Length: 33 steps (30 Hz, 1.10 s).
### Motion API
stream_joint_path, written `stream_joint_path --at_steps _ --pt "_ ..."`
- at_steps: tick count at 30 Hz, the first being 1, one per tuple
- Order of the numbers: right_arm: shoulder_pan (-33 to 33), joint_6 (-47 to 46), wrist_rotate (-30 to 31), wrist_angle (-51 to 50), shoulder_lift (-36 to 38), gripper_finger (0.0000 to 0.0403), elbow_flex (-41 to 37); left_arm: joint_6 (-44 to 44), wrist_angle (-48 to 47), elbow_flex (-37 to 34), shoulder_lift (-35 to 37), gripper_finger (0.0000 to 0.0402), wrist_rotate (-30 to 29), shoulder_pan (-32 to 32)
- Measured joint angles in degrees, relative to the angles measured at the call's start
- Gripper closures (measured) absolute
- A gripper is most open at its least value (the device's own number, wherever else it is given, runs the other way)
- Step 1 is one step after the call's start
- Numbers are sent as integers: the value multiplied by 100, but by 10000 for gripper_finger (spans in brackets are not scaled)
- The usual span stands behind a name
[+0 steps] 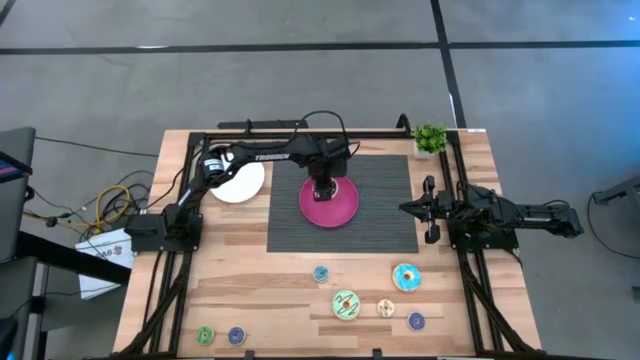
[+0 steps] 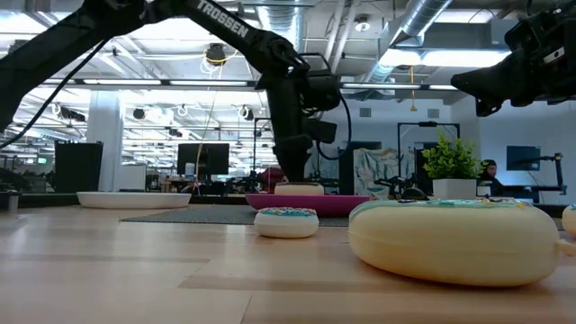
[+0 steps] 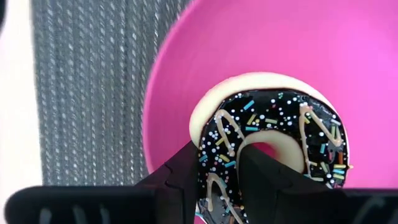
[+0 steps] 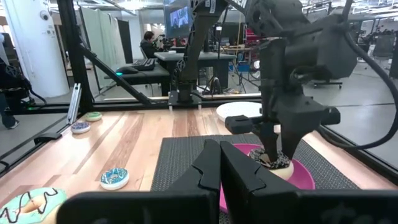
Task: Pick & Place donuts
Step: Put the big black donut on the pink plate, then put the small blue donut on the white plate
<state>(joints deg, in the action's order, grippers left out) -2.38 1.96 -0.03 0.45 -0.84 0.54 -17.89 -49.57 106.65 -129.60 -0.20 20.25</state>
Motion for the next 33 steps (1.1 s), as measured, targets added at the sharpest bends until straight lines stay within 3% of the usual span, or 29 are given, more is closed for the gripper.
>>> stream_joint_path --at_steps 5,19,24,33 --pt "0 0 0 0 1 403 0 10 86 22 0 299 1 0" --pt "0 0 0 0 1 403 0 -245 56 22 0 175 -104 7" --pt "1 0 0 0 2 403 0 -398 -224 168 9 164 -265 7" --pt "0 0 0 0 1 403 0 -526 -1069 1205 26 164 -270 11"
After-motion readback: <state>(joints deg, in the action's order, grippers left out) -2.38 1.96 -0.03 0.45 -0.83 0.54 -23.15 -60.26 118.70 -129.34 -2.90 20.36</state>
